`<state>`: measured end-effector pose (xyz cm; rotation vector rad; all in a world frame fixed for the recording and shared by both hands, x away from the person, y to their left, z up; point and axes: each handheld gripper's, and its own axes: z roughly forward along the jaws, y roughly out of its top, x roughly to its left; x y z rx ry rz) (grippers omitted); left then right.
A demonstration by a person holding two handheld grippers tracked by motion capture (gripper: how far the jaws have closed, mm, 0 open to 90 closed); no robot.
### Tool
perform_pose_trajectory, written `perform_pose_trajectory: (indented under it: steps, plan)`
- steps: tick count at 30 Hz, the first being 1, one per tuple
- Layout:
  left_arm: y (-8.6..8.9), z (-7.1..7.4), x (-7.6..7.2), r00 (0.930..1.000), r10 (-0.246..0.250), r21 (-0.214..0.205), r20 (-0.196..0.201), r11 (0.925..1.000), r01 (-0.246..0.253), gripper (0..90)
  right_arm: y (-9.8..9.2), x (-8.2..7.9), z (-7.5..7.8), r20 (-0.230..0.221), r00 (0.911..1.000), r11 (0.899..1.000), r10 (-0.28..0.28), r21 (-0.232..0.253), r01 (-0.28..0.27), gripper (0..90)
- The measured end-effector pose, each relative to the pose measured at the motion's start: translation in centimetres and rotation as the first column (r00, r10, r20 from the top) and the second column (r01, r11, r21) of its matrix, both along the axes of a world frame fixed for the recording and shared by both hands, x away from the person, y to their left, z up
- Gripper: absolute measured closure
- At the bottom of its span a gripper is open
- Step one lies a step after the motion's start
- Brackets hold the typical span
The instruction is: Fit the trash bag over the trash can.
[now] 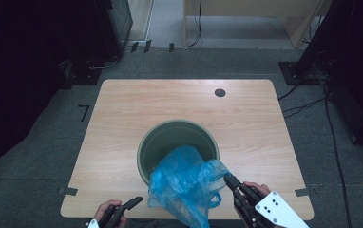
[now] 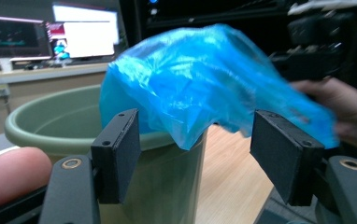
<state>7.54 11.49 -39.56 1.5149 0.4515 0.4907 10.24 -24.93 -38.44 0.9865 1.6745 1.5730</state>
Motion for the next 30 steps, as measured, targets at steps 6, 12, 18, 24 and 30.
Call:
perform_pose_trajectory:
  steps: [6,12,18,24,30]
  plan:
    - [-0.2,1.6,0.7,0.99,0.139,-0.014,0.028,0.9903,-0.138,42.0,-0.1,0.2,-0.1,-0.004,1.0,1.0,0.007,-0.008,-0.007,90.0]
    - [-2.1,2.9,2.1,0.9744,0.212,0.093,0.073,0.9714,-0.219,48.8,0.2,0.1,-0.1,-0.002,0.9999,1.0,0.015,-0.014,-0.015,90.0]
    - [-2.9,3.0,3.0,0.9805,0.189,0.179,0.056,0.9642,-0.196,70.1,0.1,0.2,-0.1,-0.007,0.9997,1.0,0.025,-0.011,-0.025,90.0]
    - [-1.6,2.5,3.9,0.9661,0.252,0.122,-0.056,0.9621,-0.244,89.0,-0.2,0.2,-0.6,-0.025,0.9995,0.999,0.019,-0.028,-0.02,90.0]
    - [0.2,1.5,4.0,0.9586,0.248,0.071,-0.139,0.9681,-0.24,89.9,-0.5,0.1,-1.2,-0.048,0.9984,0.999,0.032,-0.041,-0.034,90.0]
